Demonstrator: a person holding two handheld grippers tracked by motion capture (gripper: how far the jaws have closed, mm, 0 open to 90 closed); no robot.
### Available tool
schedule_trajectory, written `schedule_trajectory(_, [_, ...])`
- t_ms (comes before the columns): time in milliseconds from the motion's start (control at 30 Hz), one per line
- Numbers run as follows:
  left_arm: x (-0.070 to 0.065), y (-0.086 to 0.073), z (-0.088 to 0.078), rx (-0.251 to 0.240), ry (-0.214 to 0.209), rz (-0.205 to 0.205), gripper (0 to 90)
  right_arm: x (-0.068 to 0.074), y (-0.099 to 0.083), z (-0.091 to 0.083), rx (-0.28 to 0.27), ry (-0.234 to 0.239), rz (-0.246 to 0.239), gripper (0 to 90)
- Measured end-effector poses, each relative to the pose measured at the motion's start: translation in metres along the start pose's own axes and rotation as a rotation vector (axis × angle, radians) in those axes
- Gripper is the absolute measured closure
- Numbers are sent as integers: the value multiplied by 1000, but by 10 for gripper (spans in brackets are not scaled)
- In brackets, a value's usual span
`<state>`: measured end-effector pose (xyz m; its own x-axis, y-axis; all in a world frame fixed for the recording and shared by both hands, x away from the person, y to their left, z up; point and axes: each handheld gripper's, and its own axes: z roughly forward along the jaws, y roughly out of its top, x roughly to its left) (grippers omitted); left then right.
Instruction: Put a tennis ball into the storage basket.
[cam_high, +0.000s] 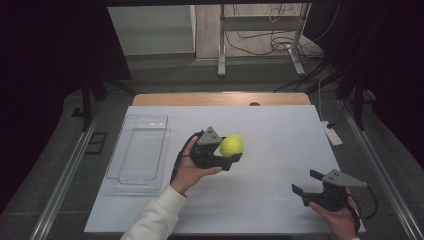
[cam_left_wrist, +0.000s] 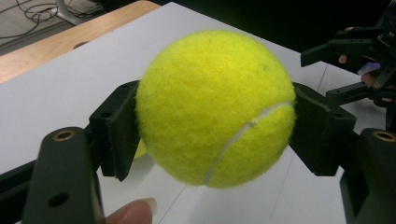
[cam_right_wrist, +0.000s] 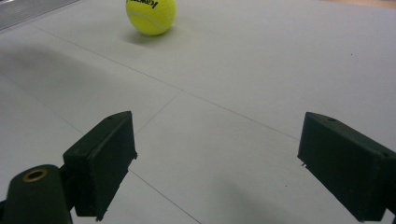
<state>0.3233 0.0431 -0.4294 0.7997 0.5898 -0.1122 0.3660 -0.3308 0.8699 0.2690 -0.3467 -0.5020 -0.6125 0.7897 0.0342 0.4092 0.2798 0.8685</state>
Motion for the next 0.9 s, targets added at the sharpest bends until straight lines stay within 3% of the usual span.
schedule_trajectory(900, [13,7,-26,-70,52,-24,266,0,0,-1,-3,-4,0,113])
